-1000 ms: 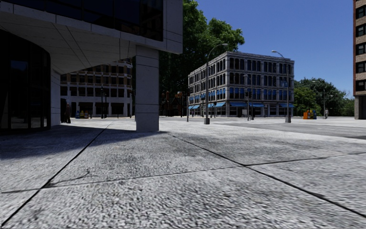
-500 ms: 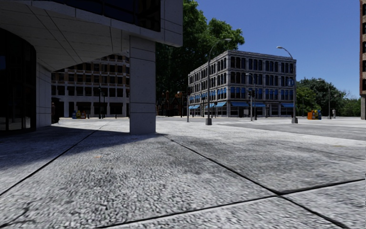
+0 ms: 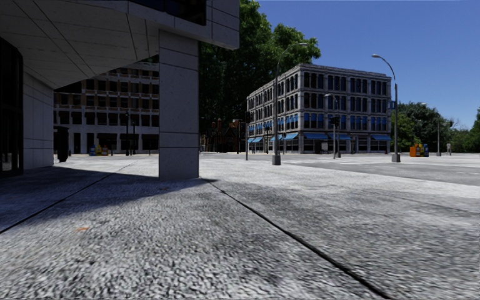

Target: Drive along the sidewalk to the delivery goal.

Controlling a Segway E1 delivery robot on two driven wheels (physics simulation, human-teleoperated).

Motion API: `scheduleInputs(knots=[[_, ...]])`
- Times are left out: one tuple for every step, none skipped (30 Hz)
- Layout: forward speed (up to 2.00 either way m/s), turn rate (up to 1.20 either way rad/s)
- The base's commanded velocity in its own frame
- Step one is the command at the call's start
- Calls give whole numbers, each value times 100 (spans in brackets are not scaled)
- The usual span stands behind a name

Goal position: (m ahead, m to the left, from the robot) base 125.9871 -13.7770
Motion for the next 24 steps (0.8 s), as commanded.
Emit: scheduleInputs(knots=[[200,0],[200,0],[200,0],[200,0],[200,0],[200,0],[200,0],[200,0],[200,0],[200,0],[200,0],[200,0],[200,0],[200,0],[200,0],[200,0],[200,0],[200,0],[200,0],[200,0],[200,0],[200,0],[200,0],[200,0]])
